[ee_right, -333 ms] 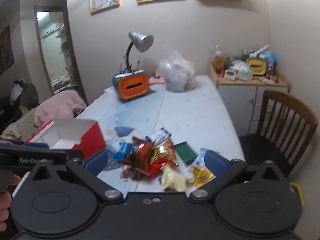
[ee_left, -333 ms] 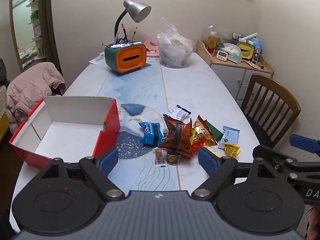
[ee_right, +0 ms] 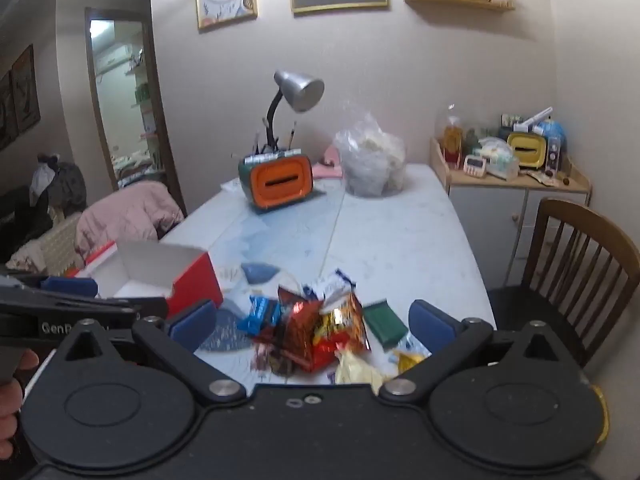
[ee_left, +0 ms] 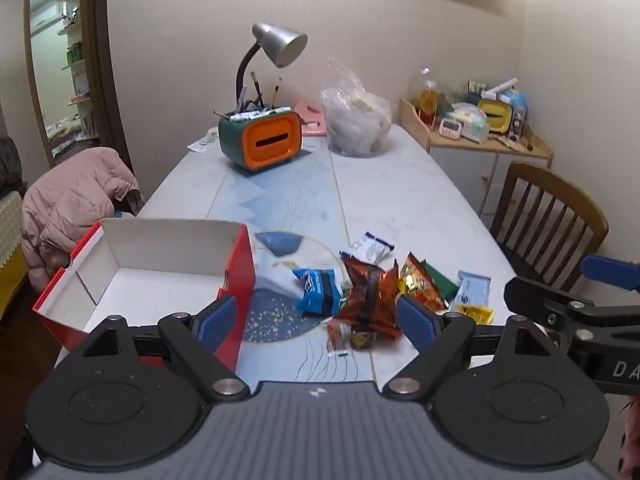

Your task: Organize snacks

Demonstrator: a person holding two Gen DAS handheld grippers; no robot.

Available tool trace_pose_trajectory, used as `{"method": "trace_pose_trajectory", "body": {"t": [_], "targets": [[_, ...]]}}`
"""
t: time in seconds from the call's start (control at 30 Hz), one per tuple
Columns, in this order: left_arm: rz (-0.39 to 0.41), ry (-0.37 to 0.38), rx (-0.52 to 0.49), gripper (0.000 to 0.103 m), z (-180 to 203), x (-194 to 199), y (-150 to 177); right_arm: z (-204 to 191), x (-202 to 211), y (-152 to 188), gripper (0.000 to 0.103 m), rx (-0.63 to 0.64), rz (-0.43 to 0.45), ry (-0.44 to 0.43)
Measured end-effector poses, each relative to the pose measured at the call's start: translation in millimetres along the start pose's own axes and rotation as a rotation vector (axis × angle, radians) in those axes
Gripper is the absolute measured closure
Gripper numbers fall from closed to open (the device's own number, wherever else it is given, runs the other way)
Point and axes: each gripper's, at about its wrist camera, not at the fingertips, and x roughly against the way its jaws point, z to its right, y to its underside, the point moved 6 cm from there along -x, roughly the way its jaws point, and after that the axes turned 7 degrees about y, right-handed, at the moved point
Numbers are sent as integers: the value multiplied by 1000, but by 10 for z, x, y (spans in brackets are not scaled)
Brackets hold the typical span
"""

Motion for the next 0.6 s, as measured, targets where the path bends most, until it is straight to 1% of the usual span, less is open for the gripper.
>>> {"method": "trace_pose_trajectory", "body": {"t": [0.13, 0.27, 0.47, 0.6], "targets": [[-5, 4, 7, 16, -24, 8, 0, -35, 92, 33, 0, 4, 11, 30], [-13, 10, 22, 16, -71, 14, 29, -63, 383, 166, 1, -26, 10, 40], [-14, 19, 19, 16, -76, 36, 59, -87, 358, 167, 0, -52, -26, 34], [-10, 16, 19, 16, -86, 52, 61, -93, 356, 193, 0, -57, -26, 44]]}}
